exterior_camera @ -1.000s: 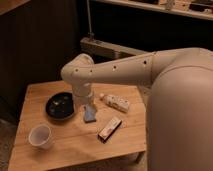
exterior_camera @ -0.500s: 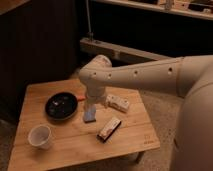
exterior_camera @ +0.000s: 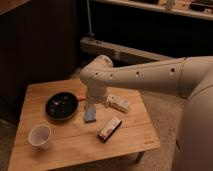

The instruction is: Place the bottle in the ceramic bowl

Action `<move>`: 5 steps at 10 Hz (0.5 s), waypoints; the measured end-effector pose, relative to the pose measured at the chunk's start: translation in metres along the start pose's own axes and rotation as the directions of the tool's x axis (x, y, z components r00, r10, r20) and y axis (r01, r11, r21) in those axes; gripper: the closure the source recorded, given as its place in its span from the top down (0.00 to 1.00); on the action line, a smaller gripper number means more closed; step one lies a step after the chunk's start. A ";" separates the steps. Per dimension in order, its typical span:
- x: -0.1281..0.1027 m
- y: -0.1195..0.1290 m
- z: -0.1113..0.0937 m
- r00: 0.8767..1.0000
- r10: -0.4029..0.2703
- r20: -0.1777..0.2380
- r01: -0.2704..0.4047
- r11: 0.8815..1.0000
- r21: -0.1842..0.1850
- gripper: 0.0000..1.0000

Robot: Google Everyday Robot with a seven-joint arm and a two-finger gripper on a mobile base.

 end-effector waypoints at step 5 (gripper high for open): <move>-0.023 -0.018 -0.013 0.996 -0.033 0.088 0.033 0.999 0.003 0.65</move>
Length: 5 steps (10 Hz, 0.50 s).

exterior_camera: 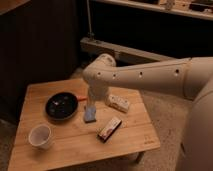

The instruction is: Place the bottle in the ceramic bowl

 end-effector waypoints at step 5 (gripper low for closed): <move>-0.075 -0.085 -0.013 0.968 -0.190 0.165 0.194 0.981 -0.006 0.65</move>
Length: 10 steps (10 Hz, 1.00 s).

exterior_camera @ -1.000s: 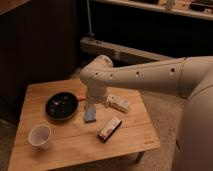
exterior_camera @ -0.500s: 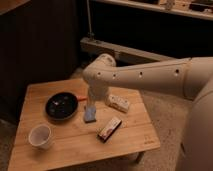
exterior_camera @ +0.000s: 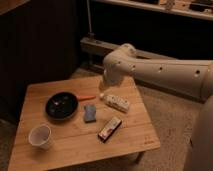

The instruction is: Place the bottle in the ceramic bowl

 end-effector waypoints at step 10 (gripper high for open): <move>0.005 -0.048 0.055 0.993 -0.117 -0.015 0.115 0.989 -0.089 0.65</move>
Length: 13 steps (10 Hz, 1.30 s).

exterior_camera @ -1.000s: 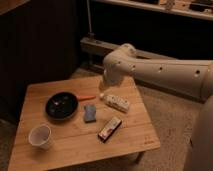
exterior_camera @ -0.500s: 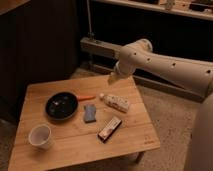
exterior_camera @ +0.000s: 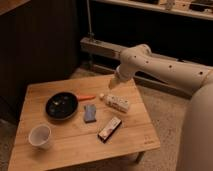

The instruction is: Place the bottle in the ceramic bowl

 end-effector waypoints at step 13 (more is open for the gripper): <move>0.076 0.009 0.119 0.984 -0.147 -0.102 0.125 0.974 -0.189 0.44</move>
